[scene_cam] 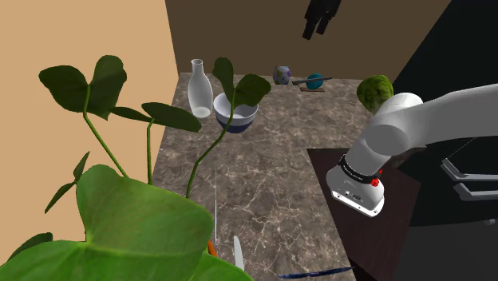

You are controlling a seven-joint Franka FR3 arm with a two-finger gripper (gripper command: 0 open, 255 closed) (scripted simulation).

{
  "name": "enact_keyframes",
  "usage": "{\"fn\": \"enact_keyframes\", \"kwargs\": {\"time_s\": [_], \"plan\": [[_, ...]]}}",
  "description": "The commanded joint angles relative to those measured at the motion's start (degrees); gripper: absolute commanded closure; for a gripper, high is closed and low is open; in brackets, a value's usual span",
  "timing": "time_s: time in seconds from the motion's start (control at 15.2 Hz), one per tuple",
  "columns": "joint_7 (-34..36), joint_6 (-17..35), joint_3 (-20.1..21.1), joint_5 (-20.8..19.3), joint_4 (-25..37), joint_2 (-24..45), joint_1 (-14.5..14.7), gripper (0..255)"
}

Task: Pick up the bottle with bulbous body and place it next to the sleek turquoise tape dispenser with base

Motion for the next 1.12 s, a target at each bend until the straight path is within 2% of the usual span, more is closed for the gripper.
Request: {"fn": "enact_keyframes", "kwargs": {"time_s": [0.0,0.53,1.06], "plan": [[0.0,0.0,0.0,0.0,0.0,0.0,0.0,0],[-0.7,13.0,2.9,0.0,1.7,13.9,0.6,0],[-0.3,23.1,5.7,-1.6,8.4,29.8,0.9,0]]}}
